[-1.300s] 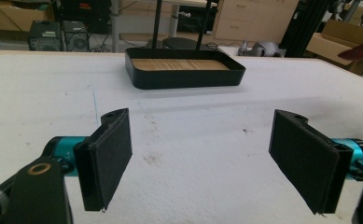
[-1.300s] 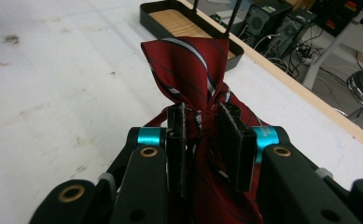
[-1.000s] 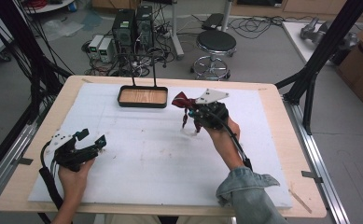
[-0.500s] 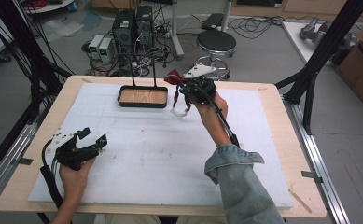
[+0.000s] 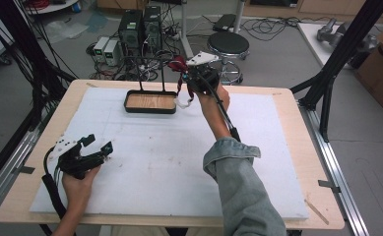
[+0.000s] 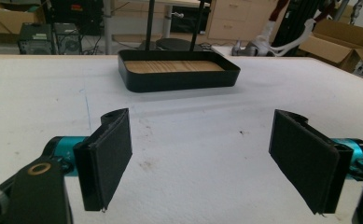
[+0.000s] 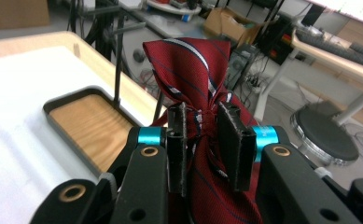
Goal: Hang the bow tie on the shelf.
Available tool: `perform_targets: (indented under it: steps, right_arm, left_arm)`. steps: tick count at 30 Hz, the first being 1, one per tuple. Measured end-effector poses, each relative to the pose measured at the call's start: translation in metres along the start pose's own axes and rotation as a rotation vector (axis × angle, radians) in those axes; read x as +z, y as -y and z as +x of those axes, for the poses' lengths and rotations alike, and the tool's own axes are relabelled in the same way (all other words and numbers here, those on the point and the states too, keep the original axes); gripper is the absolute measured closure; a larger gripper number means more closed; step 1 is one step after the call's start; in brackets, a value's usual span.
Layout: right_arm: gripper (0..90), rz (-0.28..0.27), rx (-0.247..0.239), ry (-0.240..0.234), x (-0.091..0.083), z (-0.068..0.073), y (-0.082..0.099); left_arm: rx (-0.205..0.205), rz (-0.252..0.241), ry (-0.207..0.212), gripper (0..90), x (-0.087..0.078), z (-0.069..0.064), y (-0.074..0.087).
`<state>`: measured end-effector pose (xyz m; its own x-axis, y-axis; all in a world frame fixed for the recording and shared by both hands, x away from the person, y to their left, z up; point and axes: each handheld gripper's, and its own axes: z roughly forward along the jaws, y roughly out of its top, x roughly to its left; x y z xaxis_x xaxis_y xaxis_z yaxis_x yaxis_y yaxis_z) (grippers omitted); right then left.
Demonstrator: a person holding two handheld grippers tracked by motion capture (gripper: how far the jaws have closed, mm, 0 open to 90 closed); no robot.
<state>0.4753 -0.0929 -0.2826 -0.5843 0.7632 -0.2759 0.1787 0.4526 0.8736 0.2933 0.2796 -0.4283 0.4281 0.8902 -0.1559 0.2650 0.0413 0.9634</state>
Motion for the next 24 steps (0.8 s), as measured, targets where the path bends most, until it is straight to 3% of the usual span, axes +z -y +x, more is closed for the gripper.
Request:
perform_targets:
  steps: [1, 5, 9, 20, 24]
  right_arm:
    - [73.6, -0.031, -0.002, 0.009, 0.005, 0.000, -0.005]
    - [73.6, -0.021, 0.004, 0.009, 0.017, 0.001, -0.017]
    - [73.6, -0.040, -0.021, 0.021, 0.029, 0.006, -0.025]
    - [73.6, -0.027, -0.016, 0.050, 0.058, 0.006, -0.030]
    - [73.6, -0.008, 0.002, 0.076, 0.064, -0.002, -0.024]
  left_arm:
    - [-0.003, -0.002, 0.001, 21.4, 0.000, 0.000, 0.000]
    - [-0.007, 0.002, 0.005, 21.4, 0.001, 0.001, 0.000]
    - [-0.012, 0.002, 0.005, 21.4, 0.002, 0.001, 0.001]
    - [-0.024, 0.004, 0.004, 21.4, 0.001, 0.003, 0.002]
    - [-0.025, 0.006, 0.004, 21.4, 0.000, 0.004, 0.003]
